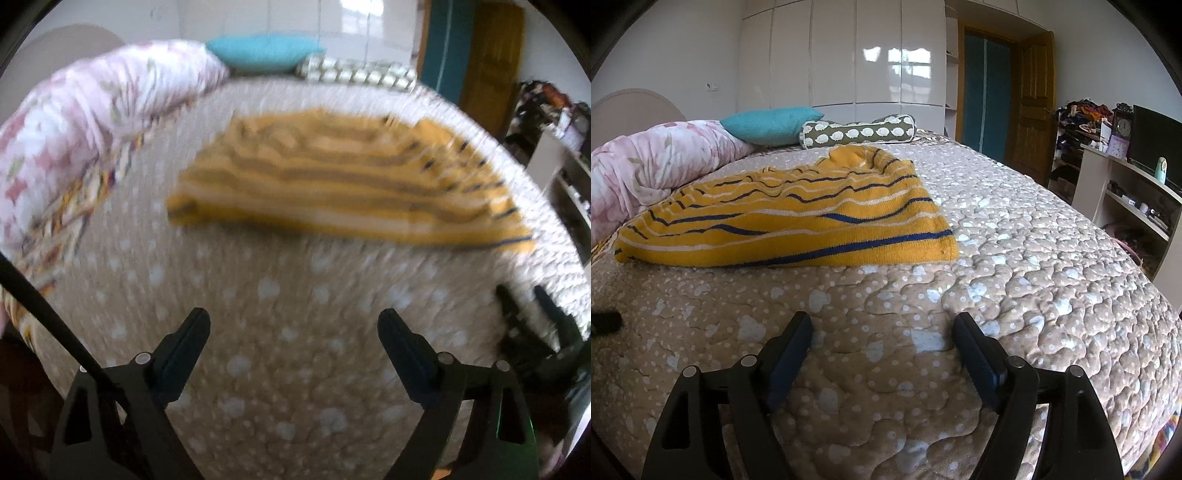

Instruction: Fold small clothes

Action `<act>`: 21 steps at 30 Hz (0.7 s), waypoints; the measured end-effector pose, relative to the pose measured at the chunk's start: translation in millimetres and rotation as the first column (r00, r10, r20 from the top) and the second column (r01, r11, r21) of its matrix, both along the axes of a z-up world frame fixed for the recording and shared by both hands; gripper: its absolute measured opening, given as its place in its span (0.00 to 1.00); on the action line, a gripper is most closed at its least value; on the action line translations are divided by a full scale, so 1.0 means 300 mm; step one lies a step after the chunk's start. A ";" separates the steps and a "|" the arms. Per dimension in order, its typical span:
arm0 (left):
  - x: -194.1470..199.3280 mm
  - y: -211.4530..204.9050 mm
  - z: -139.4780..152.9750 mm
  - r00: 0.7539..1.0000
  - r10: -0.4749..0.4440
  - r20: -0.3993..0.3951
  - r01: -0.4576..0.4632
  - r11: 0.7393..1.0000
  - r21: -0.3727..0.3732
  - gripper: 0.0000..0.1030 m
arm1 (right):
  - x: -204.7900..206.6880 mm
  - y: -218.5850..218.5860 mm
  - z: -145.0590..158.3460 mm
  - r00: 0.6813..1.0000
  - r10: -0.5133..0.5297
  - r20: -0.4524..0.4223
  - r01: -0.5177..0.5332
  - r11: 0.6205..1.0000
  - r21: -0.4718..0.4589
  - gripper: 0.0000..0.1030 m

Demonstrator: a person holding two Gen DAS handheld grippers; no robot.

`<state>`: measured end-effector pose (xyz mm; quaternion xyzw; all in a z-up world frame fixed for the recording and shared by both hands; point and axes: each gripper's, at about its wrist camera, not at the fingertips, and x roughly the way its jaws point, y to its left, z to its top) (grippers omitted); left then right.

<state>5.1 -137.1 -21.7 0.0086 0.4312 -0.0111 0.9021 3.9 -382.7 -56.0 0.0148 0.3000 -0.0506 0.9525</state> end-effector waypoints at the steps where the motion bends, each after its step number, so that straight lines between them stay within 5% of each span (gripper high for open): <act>1: 0.001 -0.013 0.030 0.999 -0.016 0.037 0.015 0.999 0.030 0.89 | 0.000 0.001 0.001 1.000 -0.001 0.000 0.001 1.000 -0.001 0.81; 5: 0.064 -0.040 0.079 0.995 -0.056 0.078 0.048 0.994 0.101 0.89 | 0.002 -0.003 0.001 1.000 0.001 0.001 -0.001 1.000 0.000 0.81; 9: 0.237 -0.020 0.081 0.997 -0.065 0.031 0.062 0.995 0.084 0.89 | 0.002 -0.002 0.001 1.000 0.001 0.002 -0.001 1.000 0.000 0.81; 17: 0.488 0.087 -0.071 0.990 0.069 -0.121 -0.069 0.998 0.002 0.90 | 0.004 -0.003 0.001 1.000 0.000 0.006 0.000 1.000 -0.001 0.81; 21: 0.461 0.066 -0.090 0.998 0.029 -0.061 -0.025 0.998 0.065 0.92 | -0.006 0.000 0.005 1.000 -0.006 0.014 0.006 1.000 -0.002 0.81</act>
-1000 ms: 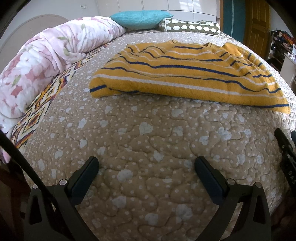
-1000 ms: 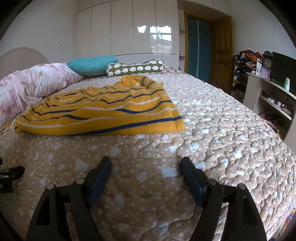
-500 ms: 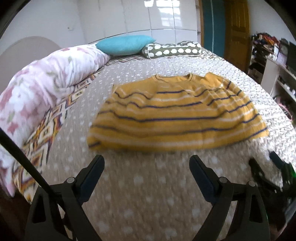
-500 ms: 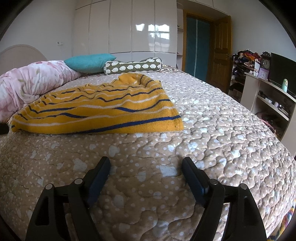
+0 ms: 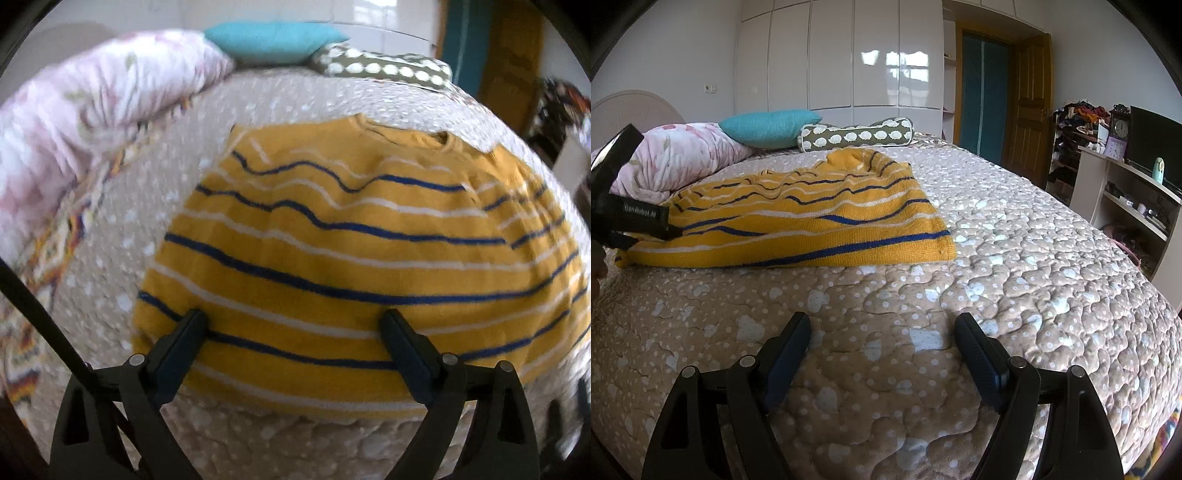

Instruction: Fold small clothes

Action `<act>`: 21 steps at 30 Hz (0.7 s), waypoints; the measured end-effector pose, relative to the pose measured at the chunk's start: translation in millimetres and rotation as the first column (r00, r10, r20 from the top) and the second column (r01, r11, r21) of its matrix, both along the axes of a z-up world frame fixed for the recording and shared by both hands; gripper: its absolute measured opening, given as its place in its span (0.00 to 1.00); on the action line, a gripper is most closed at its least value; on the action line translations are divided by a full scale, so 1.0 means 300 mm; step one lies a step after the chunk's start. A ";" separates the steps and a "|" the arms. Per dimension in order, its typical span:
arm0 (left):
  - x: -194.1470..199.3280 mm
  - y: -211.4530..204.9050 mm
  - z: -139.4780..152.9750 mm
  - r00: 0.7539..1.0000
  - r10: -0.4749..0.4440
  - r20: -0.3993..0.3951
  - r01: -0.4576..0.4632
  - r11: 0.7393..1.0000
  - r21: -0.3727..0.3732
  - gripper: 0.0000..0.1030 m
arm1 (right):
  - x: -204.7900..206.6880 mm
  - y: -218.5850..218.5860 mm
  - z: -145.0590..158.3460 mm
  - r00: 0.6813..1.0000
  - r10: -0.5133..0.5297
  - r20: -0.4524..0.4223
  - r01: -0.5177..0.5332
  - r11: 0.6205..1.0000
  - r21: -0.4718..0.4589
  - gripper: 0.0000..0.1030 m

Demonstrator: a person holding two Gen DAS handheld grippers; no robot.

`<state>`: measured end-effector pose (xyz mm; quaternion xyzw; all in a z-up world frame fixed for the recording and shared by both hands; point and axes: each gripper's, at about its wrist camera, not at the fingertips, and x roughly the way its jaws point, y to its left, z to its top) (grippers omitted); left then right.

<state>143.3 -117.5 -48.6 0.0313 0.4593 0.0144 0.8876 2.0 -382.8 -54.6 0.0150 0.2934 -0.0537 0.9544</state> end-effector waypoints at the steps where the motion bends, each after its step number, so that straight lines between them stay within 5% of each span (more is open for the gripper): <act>1: -0.011 -0.012 0.001 1.000 -0.015 0.011 0.014 1.000 0.027 0.92 | -0.001 -0.001 0.000 1.000 0.000 0.005 0.000 1.000 0.000 0.81; 3: -0.027 -0.015 0.011 1.000 -0.024 0.014 0.024 0.999 0.032 0.92 | -0.016 0.009 -0.001 1.000 -0.005 0.016 0.005 1.000 0.001 0.81; 10: -0.148 0.112 0.043 1.000 0.012 0.010 -0.010 0.992 -0.129 0.92 | -0.048 0.022 -0.007 0.999 -0.015 0.043 0.015 1.000 0.003 0.81; 14: -0.183 0.268 -0.014 0.992 0.114 -0.062 -0.123 0.978 -0.167 0.92 | -0.036 0.010 0.008 1.000 0.009 -0.024 -0.008 1.000 0.024 0.82; 17: -0.240 0.373 -0.021 0.996 0.092 0.002 -0.088 0.951 -0.296 0.92 | -0.029 -0.025 0.057 0.994 0.065 -0.089 -0.054 0.992 0.114 0.82; 19: -0.267 0.360 -0.030 0.998 0.042 0.039 -0.030 0.964 -0.262 0.92 | -0.015 -0.067 0.091 0.993 0.078 -0.091 -0.058 0.978 0.202 0.82; 21: -0.285 0.296 -0.049 0.998 0.003 0.069 0.006 0.992 -0.124 0.92 | 0.030 -0.104 0.123 0.993 0.066 -0.095 -0.039 0.964 0.264 0.82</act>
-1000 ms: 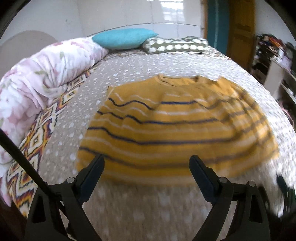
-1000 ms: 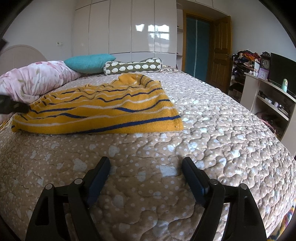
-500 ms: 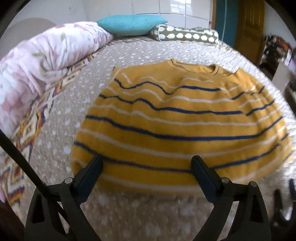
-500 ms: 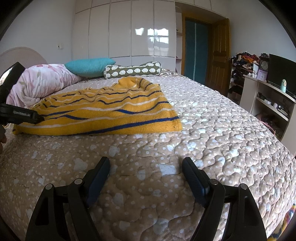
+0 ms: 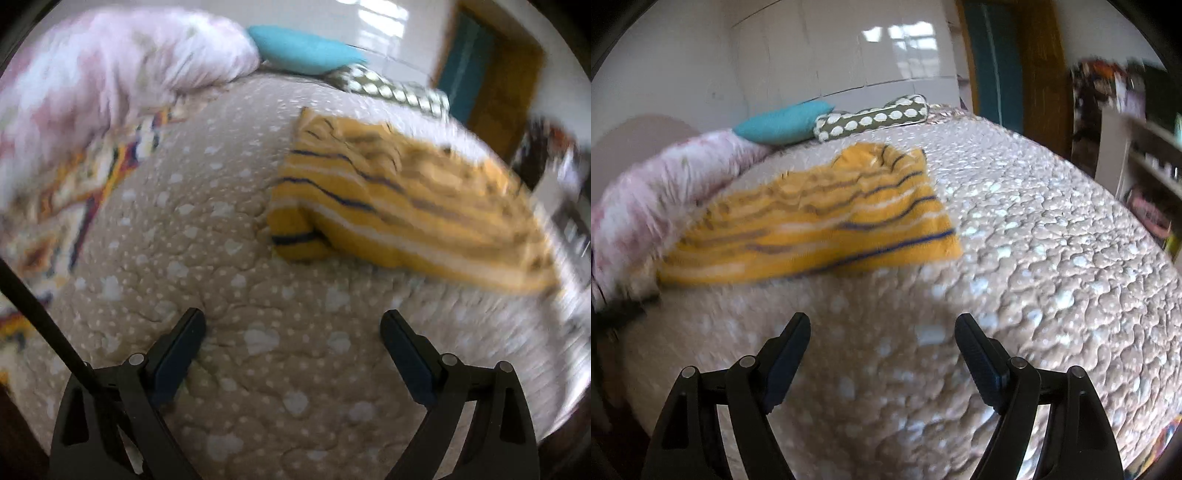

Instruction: Fold small clothes

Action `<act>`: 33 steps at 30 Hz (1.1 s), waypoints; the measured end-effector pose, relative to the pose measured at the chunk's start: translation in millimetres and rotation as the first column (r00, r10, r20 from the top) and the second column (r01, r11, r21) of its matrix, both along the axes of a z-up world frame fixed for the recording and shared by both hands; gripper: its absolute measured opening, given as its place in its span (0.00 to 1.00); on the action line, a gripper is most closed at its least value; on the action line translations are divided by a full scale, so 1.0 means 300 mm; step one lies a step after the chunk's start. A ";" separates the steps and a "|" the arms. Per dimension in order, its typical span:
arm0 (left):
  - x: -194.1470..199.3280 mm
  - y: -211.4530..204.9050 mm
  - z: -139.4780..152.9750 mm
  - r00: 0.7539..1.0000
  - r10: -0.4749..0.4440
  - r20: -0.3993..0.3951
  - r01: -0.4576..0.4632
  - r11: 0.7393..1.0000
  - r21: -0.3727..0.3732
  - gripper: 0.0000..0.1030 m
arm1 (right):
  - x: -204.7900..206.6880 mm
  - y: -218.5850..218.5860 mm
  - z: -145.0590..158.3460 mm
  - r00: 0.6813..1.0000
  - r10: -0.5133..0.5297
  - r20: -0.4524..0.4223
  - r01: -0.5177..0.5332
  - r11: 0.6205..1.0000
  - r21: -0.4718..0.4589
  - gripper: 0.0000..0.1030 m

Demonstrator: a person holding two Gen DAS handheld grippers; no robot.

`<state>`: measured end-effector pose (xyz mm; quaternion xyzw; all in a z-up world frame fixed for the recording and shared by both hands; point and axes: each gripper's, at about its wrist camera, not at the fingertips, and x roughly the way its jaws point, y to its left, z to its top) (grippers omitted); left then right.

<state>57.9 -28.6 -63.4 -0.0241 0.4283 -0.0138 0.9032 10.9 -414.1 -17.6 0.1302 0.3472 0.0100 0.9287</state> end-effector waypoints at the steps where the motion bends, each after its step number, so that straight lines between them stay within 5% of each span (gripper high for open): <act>1: -0.014 -0.040 -0.012 1.000 -0.004 0.025 0.002 0.996 0.086 0.93 | 0.028 -0.017 0.012 1.000 -0.010 -0.006 0.010 0.999 0.033 0.82; 3: -0.040 -0.067 -0.014 0.997 0.019 0.077 -0.030 0.989 0.144 0.96 | 0.091 -0.041 0.028 1.000 -0.018 -0.017 0.019 0.994 0.105 0.82; 8: -0.065 -0.005 -0.020 0.993 0.024 0.113 -0.027 0.999 0.026 0.96 | 0.259 -0.041 -0.031 0.995 -0.046 -0.092 0.063 0.980 0.187 0.82; 16: -0.096 -0.001 -0.023 0.984 0.010 0.178 -0.013 1.000 0.014 0.96 | 0.340 -0.021 -0.027 0.973 -0.205 -0.102 0.223 0.951 0.216 0.80; 19: -0.110 0.007 -0.022 0.981 0.007 0.195 -0.006 1.000 -0.007 0.96 | 0.346 -0.027 -0.028 0.962 -0.242 -0.124 0.263 0.944 0.199 0.67; 21: -0.127 0.011 -0.021 0.978 0.005 0.208 -0.002 1.000 -0.013 0.96 | 0.345 -0.035 -0.027 0.960 -0.241 -0.143 0.266 0.944 0.195 0.43; 23: -0.146 0.018 -0.013 0.976 0.010 0.220 -0.004 1.000 -0.030 0.96 | 0.367 -0.043 -0.015 0.962 -0.215 -0.169 0.248 0.947 0.206 0.16; 24: -0.155 0.026 -0.005 0.974 0.015 0.226 -0.004 0.999 -0.050 0.96 | 0.379 -0.041 0.002 0.962 -0.209 -0.177 0.244 0.947 0.209 0.12; 29: -0.202 0.159 0.052 0.956 0.129 0.265 -0.069 0.972 -0.223 0.96 | 0.438 0.155 0.193 0.994 -0.077 -0.074 0.085 0.991 0.105 0.09; 33: -0.203 0.371 0.043 0.912 0.337 0.234 -0.233 0.895 -0.380 0.96 | 0.483 0.495 0.312 0.986 0.165 -0.014 -0.164 0.986 0.024 0.09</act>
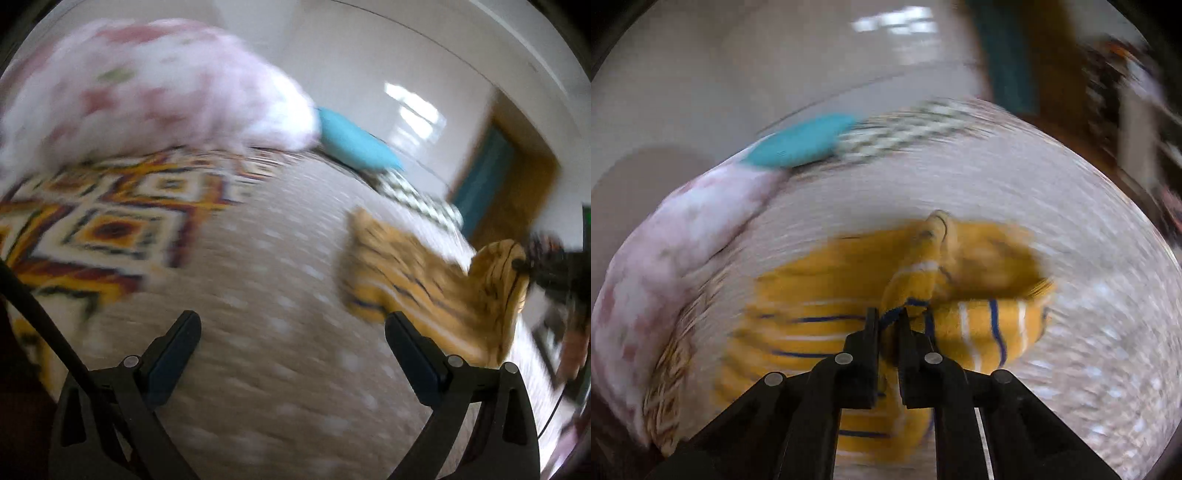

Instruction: Fold small clothes

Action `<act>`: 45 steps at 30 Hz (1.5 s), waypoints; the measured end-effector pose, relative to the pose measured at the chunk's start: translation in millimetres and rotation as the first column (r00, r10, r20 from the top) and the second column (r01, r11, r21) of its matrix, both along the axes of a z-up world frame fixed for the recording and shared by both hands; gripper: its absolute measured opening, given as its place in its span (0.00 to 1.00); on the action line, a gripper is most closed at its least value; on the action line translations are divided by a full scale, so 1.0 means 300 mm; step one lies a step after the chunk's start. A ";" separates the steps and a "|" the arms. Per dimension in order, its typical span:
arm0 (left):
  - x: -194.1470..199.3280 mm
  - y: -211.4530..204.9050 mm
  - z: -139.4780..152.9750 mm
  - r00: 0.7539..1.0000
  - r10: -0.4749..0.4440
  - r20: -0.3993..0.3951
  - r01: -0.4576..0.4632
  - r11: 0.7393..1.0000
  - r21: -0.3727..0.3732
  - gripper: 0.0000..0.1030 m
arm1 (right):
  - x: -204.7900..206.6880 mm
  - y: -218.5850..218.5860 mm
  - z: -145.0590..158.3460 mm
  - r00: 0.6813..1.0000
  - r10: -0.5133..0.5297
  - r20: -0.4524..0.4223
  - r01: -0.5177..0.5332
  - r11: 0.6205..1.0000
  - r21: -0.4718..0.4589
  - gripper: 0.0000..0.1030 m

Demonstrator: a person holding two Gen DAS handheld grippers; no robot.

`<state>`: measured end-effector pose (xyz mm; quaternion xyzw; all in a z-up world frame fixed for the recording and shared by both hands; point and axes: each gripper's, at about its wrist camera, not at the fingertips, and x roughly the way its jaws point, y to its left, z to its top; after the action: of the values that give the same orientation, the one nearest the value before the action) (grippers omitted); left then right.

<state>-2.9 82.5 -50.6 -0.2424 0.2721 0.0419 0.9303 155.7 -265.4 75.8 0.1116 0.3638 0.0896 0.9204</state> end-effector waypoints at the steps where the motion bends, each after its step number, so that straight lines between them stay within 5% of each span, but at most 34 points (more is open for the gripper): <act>1: -0.004 0.045 -0.009 0.999 0.034 0.001 -0.034 0.999 -0.033 0.96 | 0.012 0.109 0.004 0.997 0.074 0.003 -0.074 0.997 -0.014 0.09; 4: -0.007 0.115 -0.020 0.997 0.075 0.005 -0.075 0.994 -0.080 0.96 | 0.033 0.338 -0.048 0.972 0.233 -0.028 -0.233 0.972 -0.012 0.09; 9: -0.013 0.101 -0.019 0.997 0.078 0.000 -0.077 0.996 -0.032 0.96 | 0.063 0.625 -0.267 0.903 0.395 -0.170 -0.413 0.906 -0.090 0.10; 14: -0.013 0.109 -0.019 0.997 0.077 0.001 -0.076 0.996 -0.045 0.96 | 0.062 0.619 -0.284 0.894 0.419 -0.158 -0.431 0.902 -0.042 0.21; 17: -0.006 0.111 -0.022 0.997 0.078 -0.001 -0.078 0.996 -0.038 0.96 | 0.028 0.592 -0.284 0.866 0.473 -0.162 -0.482 0.876 -0.019 0.33; 21: -0.004 0.106 -0.023 0.997 0.081 -0.003 -0.081 0.996 -0.026 0.96 | -0.019 0.524 -0.302 0.812 0.547 -0.201 -0.546 0.835 0.067 0.33; 25: -0.004 0.092 -0.022 0.996 0.086 -0.007 -0.086 0.996 -0.007 0.96 | -0.055 0.424 -0.253 0.862 0.491 -0.130 -0.493 0.870 0.015 0.33; 28: -0.004 0.086 -0.021 0.996 0.087 -0.005 -0.087 0.996 0.000 0.96 | 0.003 0.353 -0.219 0.933 0.351 -0.077 -0.353 0.935 -0.028 0.34; 30: -0.002 0.085 -0.022 0.996 0.087 -0.006 -0.087 0.996 0.006 0.96 | 0.034 0.364 -0.197 0.943 0.325 -0.071 -0.329 0.942 -0.064 0.39; 34: -0.004 0.086 -0.020 0.997 0.083 -0.006 -0.083 0.997 0.004 0.97 | 0.020 0.519 -0.191 0.893 0.445 -0.076 -0.451 0.882 -0.138 0.53; 36: -0.003 0.083 -0.019 0.997 0.083 -0.007 -0.083 0.997 0.005 0.97 | -0.004 0.612 -0.226 0.868 0.488 -0.095 -0.495 0.832 -0.250 0.57; 38: -0.003 0.083 -0.020 0.997 0.080 -0.006 -0.080 0.997 0.005 0.97 | -0.011 0.674 -0.291 0.891 0.444 -0.095 -0.436 0.780 -0.448 0.57; 39: -0.004 0.083 -0.019 0.997 0.079 -0.006 -0.079 0.997 0.004 0.97 | -0.004 0.680 -0.316 0.907 0.412 -0.081 -0.392 0.760 -0.518 0.53; 40: -0.004 0.083 -0.019 0.997 0.077 -0.005 -0.077 0.997 0.002 0.97 | 0.007 0.680 -0.334 0.919 0.388 -0.074 -0.362 0.752 -0.551 0.39; 41: -0.005 0.084 -0.019 0.997 0.077 -0.004 -0.077 0.997 -0.001 0.97 | 0.033 0.659 -0.350 0.927 0.367 -0.084 -0.354 0.773 -0.526 0.15; 43: -0.007 0.087 -0.019 0.997 0.076 -0.001 -0.076 0.997 -0.007 0.97 | 0.036 0.608 -0.320 0.925 0.372 -0.077 -0.367 0.823 -0.433 0.14; 45: -0.006 0.089 -0.019 0.997 0.078 -0.001 -0.078 0.997 -0.009 0.97 | -0.022 0.611 -0.267 0.908 0.416 -0.047 -0.392 0.806 -0.443 0.14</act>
<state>-4.7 109.2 -56.1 -0.2570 0.2629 0.0769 0.9268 149.2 -82.0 -4.3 -0.1831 0.3654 0.2011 0.8902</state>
